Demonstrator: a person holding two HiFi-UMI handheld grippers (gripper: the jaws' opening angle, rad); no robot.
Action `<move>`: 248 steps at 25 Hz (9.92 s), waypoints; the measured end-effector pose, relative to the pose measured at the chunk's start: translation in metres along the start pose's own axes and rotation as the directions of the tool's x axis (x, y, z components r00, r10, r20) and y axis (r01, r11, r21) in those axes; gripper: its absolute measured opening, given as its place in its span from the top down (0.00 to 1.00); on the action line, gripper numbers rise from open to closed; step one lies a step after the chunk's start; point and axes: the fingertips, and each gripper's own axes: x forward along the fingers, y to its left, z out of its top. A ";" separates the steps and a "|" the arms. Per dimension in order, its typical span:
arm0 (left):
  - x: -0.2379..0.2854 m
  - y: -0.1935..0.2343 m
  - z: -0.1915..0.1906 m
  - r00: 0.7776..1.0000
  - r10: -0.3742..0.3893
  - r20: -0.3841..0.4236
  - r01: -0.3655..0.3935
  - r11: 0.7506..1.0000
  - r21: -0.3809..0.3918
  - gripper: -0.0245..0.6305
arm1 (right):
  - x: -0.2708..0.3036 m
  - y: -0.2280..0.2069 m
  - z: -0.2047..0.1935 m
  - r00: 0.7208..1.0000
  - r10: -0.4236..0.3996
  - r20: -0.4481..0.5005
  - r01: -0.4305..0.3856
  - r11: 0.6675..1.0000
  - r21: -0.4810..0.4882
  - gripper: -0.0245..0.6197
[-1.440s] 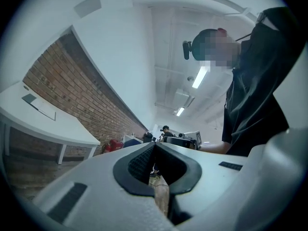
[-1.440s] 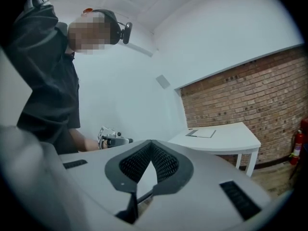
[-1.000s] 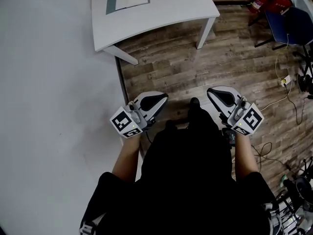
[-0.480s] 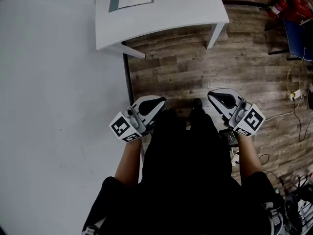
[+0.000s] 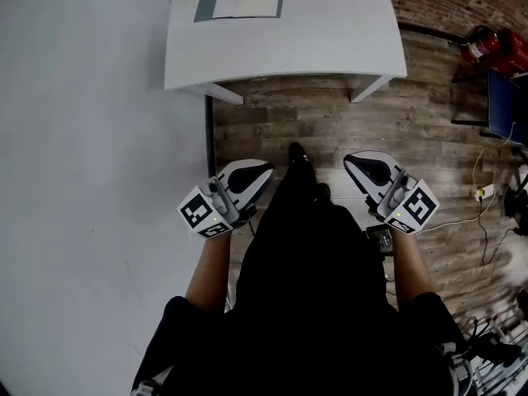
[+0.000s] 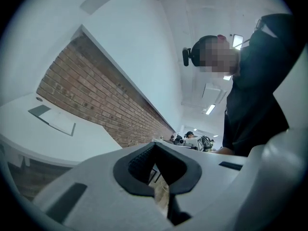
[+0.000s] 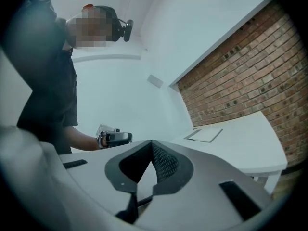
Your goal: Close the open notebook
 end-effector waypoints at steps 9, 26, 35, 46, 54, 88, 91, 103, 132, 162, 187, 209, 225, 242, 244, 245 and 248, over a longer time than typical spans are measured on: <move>0.030 0.106 0.055 0.989 0.000 0.148 0.005 0.999 -0.032 0.94 | 0.071 -0.082 0.057 0.993 -0.015 -0.113 0.005 0.996 -0.087 0.95; 0.017 0.237 0.060 0.893 0.416 0.169 -0.392 0.906 -0.161 0.94 | 0.179 -0.191 0.093 0.961 0.223 -0.162 -0.237 0.969 -0.070 0.95; 0.056 0.264 0.075 0.781 0.615 0.109 -0.586 0.782 -0.209 0.94 | 0.186 -0.261 0.128 0.888 0.440 -0.135 -0.446 0.895 -0.009 0.95; 0.063 0.321 0.074 0.703 0.708 0.061 -0.593 0.632 -0.498 0.94 | 0.210 -0.302 0.160 0.864 0.504 -0.007 -0.491 0.844 0.215 0.95; 0.034 0.405 0.073 0.703 0.706 0.088 -0.503 0.580 -0.640 0.93 | 0.258 -0.334 0.141 0.920 0.390 -0.033 -0.366 0.887 0.283 0.95; 0.027 0.563 0.019 0.704 0.706 -0.073 -0.240 0.140 -0.961 0.51 | 0.394 -0.398 0.089 0.983 0.104 -0.148 -0.042 0.926 0.375 0.95; 0.026 0.567 0.023 0.702 0.709 -0.066 -0.246 0.154 -0.957 0.51 | 0.394 -0.397 0.091 0.984 0.103 -0.145 -0.042 0.927 0.373 0.95; 0.016 0.566 0.004 0.717 0.697 0.002 -0.165 0.173 -0.971 0.85 | 0.385 -0.397 0.087 0.984 0.094 -0.150 -0.035 0.934 0.355 0.95; 0.072 0.501 0.045 0.782 0.596 -0.183 -0.614 0.685 -0.393 0.93 | 0.277 -0.388 0.100 0.995 0.057 -0.078 -0.028 0.945 0.327 0.95; 0.168 0.456 -0.031 0.549 0.447 -0.706 -0.342 0.891 0.299 0.93 | 0.168 -0.424 0.082 0.995 -0.078 -0.067 0.096 0.939 0.330 0.95; 0.187 0.434 -0.037 0.421 0.409 -0.809 -0.235 0.911 0.339 0.79 | 0.099 -0.432 0.074 0.995 -0.089 -0.041 0.098 0.937 0.335 0.95; 0.151 0.264 0.188 0.996 0.082 0.040 -0.086 0.988 0.128 0.93 | 0.103 -0.252 0.218 0.988 -0.011 0.156 0.037 0.985 -0.169 0.95; 0.017 0.128 0.220 0.958 -0.169 0.233 0.112 0.964 0.239 0.93 | 0.059 -0.058 0.217 0.969 -0.116 0.219 0.181 0.935 -0.306 0.95; 0.045 -0.010 0.116 0.973 -0.230 0.019 0.219 0.946 0.238 0.93 | -0.017 0.036 0.122 0.996 0.008 0.084 0.011 0.973 -0.228 0.95; 0.050 -0.041 0.107 0.966 -0.259 0.019 0.246 0.935 0.255 0.93 | -0.031 0.050 0.111 0.997 0.012 0.080 0.006 0.976 -0.217 0.95; 0.052 -0.052 0.100 0.965 -0.261 0.005 0.250 0.931 0.264 0.93 | -0.037 0.056 0.107 0.997 0.011 0.081 0.007 0.977 -0.214 0.95; 0.048 -0.074 0.076 0.967 -0.251 -0.042 0.253 0.930 0.268 0.93 | -0.050 0.075 0.097 0.996 0.024 0.087 -0.004 0.976 -0.216 0.95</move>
